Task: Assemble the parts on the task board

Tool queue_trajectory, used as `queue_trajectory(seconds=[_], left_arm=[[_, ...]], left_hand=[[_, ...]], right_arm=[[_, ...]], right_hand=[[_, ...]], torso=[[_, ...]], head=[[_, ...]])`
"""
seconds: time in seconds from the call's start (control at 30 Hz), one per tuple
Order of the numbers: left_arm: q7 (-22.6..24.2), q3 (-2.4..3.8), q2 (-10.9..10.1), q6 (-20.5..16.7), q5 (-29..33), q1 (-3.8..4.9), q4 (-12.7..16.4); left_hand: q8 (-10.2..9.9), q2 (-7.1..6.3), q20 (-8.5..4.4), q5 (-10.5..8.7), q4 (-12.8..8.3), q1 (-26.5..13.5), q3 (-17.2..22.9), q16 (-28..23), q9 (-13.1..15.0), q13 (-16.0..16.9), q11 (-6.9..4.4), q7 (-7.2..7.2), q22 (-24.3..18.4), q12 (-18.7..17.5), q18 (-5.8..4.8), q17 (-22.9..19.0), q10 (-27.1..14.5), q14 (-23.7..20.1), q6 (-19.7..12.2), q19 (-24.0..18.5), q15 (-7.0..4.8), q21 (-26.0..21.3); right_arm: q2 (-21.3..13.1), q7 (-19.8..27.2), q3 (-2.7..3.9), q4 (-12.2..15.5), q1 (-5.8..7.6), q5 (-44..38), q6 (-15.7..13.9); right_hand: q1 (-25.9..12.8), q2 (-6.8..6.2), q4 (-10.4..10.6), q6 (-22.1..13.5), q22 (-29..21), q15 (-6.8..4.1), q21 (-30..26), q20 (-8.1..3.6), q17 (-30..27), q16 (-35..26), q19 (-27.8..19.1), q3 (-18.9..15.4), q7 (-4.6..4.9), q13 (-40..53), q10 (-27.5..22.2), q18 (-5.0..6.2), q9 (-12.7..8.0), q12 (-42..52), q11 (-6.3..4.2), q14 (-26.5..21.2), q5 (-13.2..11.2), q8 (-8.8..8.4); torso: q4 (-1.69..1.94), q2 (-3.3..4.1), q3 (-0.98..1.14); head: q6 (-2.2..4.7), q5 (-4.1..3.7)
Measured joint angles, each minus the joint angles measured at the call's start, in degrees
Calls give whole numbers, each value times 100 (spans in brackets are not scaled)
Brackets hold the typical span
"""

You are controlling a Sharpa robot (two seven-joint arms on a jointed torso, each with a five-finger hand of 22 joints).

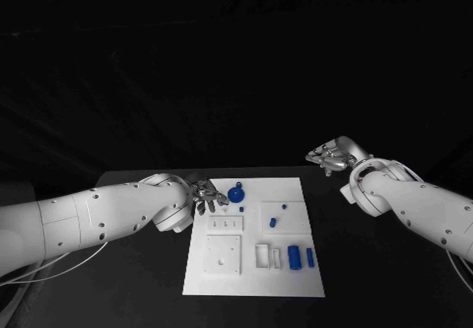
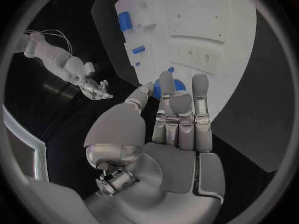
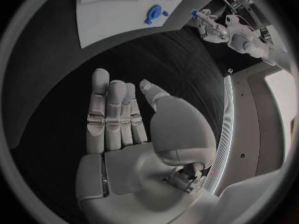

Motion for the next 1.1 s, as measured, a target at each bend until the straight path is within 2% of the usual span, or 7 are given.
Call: queue_trajectory(seconds=[0.2,0.37,0.83,1.1], left_arm=[[-36,-4,36,-245,-137,-170,-45],[-61,-5,95,-355,-291,-304,-105],[-183,-4,307,-511,-682,-639,-417],[-218,-5,430,-499,-737,-757,-580]], left_hand=[[-16,-59,10,-91,14,65,46,15,0,28,0,0,135,55,0,0,0,21,1,74,-5,-125],[-14,-67,9,-103,17,87,50,23,1,28,2,0,215,55,0,-8,-2,27,1,92,-15,-207],[7,-101,18,-134,53,120,86,45,9,32,4,0,460,78,-2,-8,-4,16,1,166,-26,-389],[-2,-101,9,-136,53,120,86,45,13,32,5,0,569,78,-2,-8,-5,15,1,215,-20,-488]], right_arm=[[29,-2,1,-39,17,45,5],[59,-5,2,-50,24,64,11],[160,-7,2,-97,35,91,33],[199,-7,2,-99,37,96,42]], right_hand=[[0,0,24,0,10,0,-33,0,-12,0,0,24,0,-11,0,0,0,0,0,0,0,0],[1,0,15,0,30,0,-33,-20,-20,28,20,80,0,-24,0,0,0,22,0,0,0,0],[1,-1,13,0,61,0,-70,-18,-46,28,22,82,0,-44,0,0,1,22,0,0,0,0],[1,-1,-1,0,77,0,-99,0,-51,51,41,96,0,-50,0,0,1,44,0,0,0,0]], torso=[[12,-42,1],[15,-52,4],[12,-49,4],[14,-46,0]], head=[[-116,34],[-177,93],[-261,78],[-291,63]])
